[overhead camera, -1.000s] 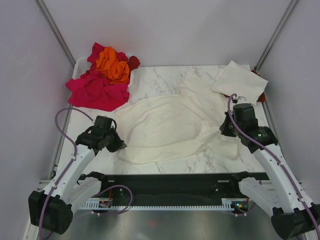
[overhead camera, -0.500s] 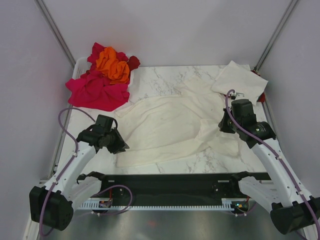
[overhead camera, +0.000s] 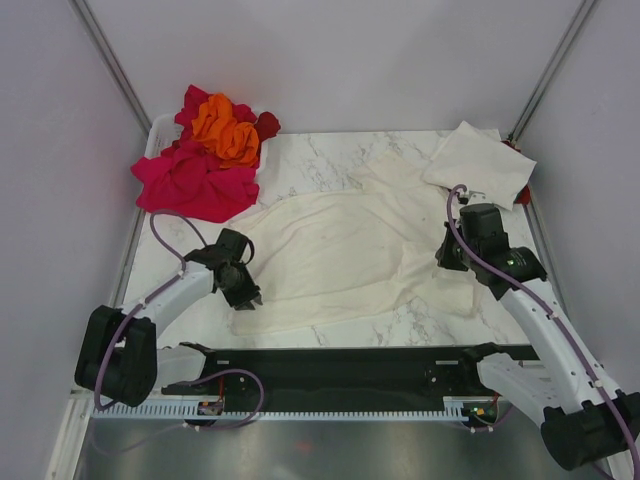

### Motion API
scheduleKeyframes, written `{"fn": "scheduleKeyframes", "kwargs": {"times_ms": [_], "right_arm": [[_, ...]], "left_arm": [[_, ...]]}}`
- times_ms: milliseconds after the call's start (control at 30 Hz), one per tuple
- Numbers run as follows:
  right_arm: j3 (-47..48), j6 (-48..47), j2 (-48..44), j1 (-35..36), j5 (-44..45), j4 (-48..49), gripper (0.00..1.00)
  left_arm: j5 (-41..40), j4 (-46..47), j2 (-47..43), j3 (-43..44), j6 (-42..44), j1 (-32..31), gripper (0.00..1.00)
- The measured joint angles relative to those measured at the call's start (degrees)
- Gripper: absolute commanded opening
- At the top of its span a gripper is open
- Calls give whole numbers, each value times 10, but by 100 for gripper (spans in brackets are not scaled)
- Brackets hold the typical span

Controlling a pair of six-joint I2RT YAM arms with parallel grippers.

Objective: Fold and stack the t-shirts
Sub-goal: Fold the tshirt

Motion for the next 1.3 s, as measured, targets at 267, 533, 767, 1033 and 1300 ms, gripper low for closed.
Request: {"fn": "scheduleKeyframes", "kwargs": {"times_ms": [267,533,767,1033,1300], "right_arm": [[24,0,-35,0,10,-12,0],[24,-1,-36,0,6,-17,0],[22,-2,-38,0,6,-17,0],[20,-3,-40,0,6,-17,0],[20,-3,-48,0,6,-17,0]], "left_arm": [[-37,24,28,-5,1,0,34],[-44,37,32,-5,2,-1,44],[-44,42,32,-8,2,-1,40],[-46,49,23,-18,9,-1,8],[-43,53,10,-24,11,-1,2]]}}
